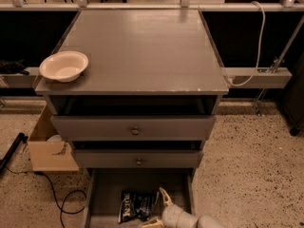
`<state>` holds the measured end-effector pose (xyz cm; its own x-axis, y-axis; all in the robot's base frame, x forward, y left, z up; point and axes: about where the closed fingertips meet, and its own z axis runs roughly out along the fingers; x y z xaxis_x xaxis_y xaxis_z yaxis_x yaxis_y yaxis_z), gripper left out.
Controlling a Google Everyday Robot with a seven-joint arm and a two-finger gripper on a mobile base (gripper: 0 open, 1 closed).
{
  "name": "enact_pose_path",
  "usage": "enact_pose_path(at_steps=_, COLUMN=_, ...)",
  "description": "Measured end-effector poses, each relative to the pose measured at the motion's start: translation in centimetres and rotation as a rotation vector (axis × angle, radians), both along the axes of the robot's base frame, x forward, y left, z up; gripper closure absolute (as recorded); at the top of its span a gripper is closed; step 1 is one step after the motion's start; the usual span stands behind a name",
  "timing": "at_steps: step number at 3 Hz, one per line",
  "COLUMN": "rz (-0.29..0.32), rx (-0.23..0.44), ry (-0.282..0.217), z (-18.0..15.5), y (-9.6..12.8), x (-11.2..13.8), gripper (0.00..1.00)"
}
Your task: Pick blue chip bag from bottom drawer and place on counter
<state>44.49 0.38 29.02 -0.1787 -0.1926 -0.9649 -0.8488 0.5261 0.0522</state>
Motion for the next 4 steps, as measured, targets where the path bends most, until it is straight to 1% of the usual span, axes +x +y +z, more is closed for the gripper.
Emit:
enact_pose_path(at_steps=2, rz=0.007, rx=-0.057, ry=0.033, z=-2.6, y=0.1, x=-0.2, gripper=0.0)
enact_pose_path(at_steps=3, rz=0.002, rx=-0.077, ry=0.03, z=-3.9, y=0.0, x=0.3, gripper=0.0)
enact_pose_path(at_steps=4, rz=-0.053, rx=-0.105, ry=0.003, z=-5.7, y=-1.5, x=2.0, gripper=0.0)
